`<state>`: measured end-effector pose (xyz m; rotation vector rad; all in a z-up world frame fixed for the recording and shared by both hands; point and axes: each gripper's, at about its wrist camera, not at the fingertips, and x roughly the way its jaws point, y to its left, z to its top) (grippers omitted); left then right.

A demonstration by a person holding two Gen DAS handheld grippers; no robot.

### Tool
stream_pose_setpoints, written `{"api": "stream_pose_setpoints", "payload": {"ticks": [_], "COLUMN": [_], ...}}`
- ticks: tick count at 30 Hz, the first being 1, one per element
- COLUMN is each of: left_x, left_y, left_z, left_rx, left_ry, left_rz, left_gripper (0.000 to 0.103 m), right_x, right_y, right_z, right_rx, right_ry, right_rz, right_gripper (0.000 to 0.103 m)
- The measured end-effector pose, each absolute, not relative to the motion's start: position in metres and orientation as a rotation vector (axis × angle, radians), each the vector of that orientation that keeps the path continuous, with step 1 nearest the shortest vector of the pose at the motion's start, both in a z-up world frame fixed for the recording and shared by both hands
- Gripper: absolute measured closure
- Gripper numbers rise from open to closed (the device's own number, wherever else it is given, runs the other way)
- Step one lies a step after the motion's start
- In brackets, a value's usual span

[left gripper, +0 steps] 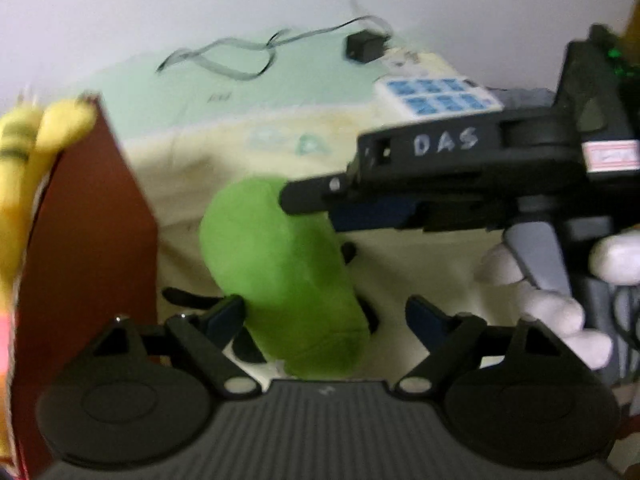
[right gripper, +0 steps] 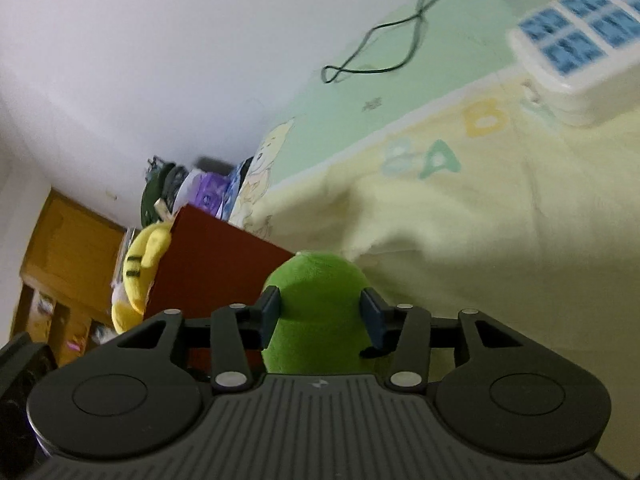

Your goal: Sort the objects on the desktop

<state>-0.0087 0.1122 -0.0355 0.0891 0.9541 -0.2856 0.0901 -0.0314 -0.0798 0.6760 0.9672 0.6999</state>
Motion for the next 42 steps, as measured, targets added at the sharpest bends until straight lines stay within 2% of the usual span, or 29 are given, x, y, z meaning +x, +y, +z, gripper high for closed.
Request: {"api": "stream_pose_setpoints", "payload": {"ticks": [8,15,18,22,28,32,34,36,42], "left_x": [-0.008,-0.016,-0.025,-0.020,0.020,0.037,0.042,0.046,0.050], "left_y": [0.057,0.013,0.016,0.034,0.068,0.081,0.078,0.075,0.075], "left_z": [-0.016,-0.017,-0.012,-0.014,-0.035,-0.046,-0.048,-0.052,-0.059], "left_rx": [0.197,0.245,0.235,0.207,0.083,-0.013,-0.021,-0.033,-0.041], "left_ry": [0.841,0.849,0.837,0.850,0.944,1.008,1.009,1.024,1.055], "left_rz": [-0.461,-0.644,-0.664,-0.597,-0.456,-0.465,-0.479,-0.492,-0.484], "left_gripper": [0.009,0.014,0.013,0.011,0.014,0.010,0.012,0.020,0.024], "right_x": [0.079,0.066,0.062,0.065,0.071,0.073,0.077,0.080,0.083], "right_y": [-0.088,-0.144,-0.154,-0.148,-0.141,-0.136,-0.130,-0.126,-0.117], "right_z": [-0.082,-0.073,-0.068,-0.070,-0.082,-0.079,-0.079,-0.081,-0.089], "right_rx": [0.712,0.804,0.799,0.758,0.793,0.817,0.787,0.780,0.847], "right_ry": [0.935,0.860,0.839,0.865,0.900,0.888,0.905,0.914,0.967], "right_rz": [0.562,0.453,0.447,0.457,0.467,0.507,0.507,0.515,0.570], "right_gripper": [0.059,0.058,0.053,0.052,0.052,0.047,0.046,0.044,0.045]}}
